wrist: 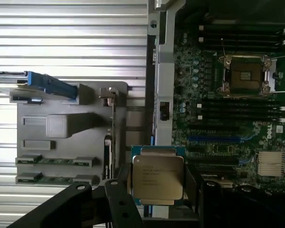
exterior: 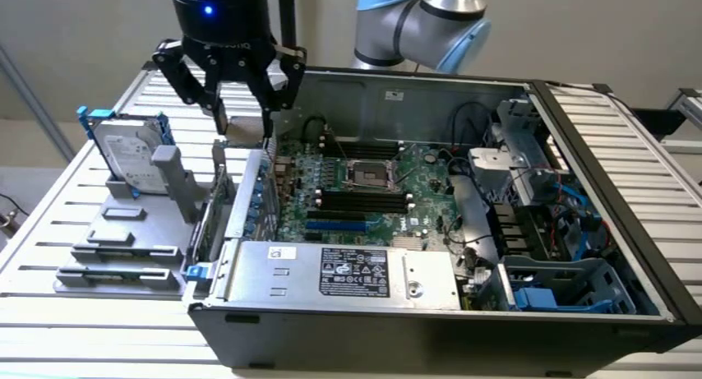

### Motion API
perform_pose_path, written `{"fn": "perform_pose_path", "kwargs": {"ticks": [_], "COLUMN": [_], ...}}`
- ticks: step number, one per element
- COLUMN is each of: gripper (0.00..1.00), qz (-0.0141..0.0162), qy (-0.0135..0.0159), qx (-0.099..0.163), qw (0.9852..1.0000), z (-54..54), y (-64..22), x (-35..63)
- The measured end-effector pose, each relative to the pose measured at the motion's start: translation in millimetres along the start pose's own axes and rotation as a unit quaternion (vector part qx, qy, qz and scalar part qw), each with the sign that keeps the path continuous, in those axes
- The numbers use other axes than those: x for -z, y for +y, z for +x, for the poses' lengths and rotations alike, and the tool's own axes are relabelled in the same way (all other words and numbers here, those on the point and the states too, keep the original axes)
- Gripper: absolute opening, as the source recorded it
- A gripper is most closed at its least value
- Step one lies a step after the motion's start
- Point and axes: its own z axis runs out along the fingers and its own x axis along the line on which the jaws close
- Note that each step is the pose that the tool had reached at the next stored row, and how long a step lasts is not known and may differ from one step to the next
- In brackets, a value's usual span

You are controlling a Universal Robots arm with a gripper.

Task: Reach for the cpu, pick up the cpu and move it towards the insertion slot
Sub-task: 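Pick up the cpu and move it towards the insertion slot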

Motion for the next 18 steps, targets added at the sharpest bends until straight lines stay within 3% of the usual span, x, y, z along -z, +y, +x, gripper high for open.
{"fn": "perform_pose_path", "kwargs": {"ticks": [18], "gripper": [0.55], "qz": [-0.0010], "qy": [0.0000], "qx": [0.000], "qw": [1.0000], "z": [-81.8], "y": [2.5], "x": [1.1]}}
